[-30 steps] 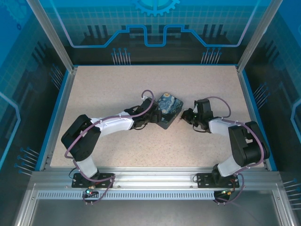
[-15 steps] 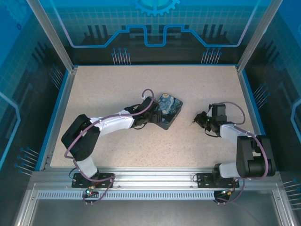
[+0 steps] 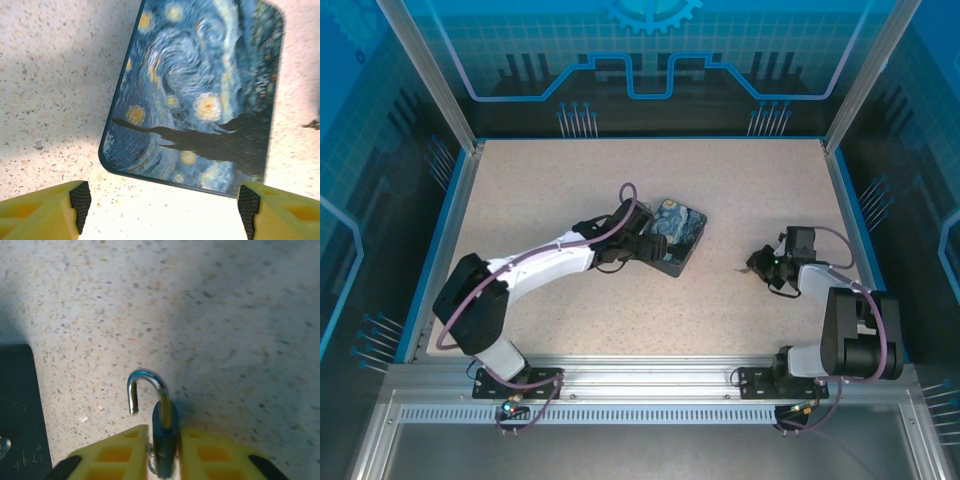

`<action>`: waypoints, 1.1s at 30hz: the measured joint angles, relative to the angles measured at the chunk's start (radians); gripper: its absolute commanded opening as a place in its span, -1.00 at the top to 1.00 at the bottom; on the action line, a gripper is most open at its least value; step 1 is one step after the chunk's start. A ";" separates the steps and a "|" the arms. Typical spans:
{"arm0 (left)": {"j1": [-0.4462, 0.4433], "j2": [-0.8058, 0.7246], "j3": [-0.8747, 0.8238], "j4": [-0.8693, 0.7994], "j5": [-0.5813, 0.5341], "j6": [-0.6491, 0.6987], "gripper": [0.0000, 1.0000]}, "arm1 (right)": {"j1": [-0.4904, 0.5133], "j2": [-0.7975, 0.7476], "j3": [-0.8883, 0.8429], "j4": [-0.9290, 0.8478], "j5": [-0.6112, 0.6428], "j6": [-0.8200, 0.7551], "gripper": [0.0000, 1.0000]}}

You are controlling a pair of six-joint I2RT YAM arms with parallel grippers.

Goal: Unlock the padlock with the key

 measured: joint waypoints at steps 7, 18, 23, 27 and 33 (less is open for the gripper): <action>0.013 -0.132 0.000 -0.029 0.000 -0.012 -0.64 | -0.014 -0.058 -0.005 -0.049 0.016 0.014 -0.37; 0.082 -0.315 -0.056 -0.092 -0.026 -0.023 -0.98 | -0.019 -0.293 0.039 -0.191 0.027 0.027 -1.00; 0.129 -0.384 -0.083 -0.108 -0.093 0.010 -0.98 | -0.002 -0.361 0.132 -0.226 0.068 0.006 -1.00; 0.190 -0.493 -0.195 -0.040 -0.163 0.080 -0.98 | 0.098 -0.370 0.232 -0.237 0.206 -0.034 -1.00; 0.262 -0.642 -0.436 0.179 -0.301 0.271 -0.98 | 0.306 -0.313 0.283 -0.153 0.512 -0.194 -1.00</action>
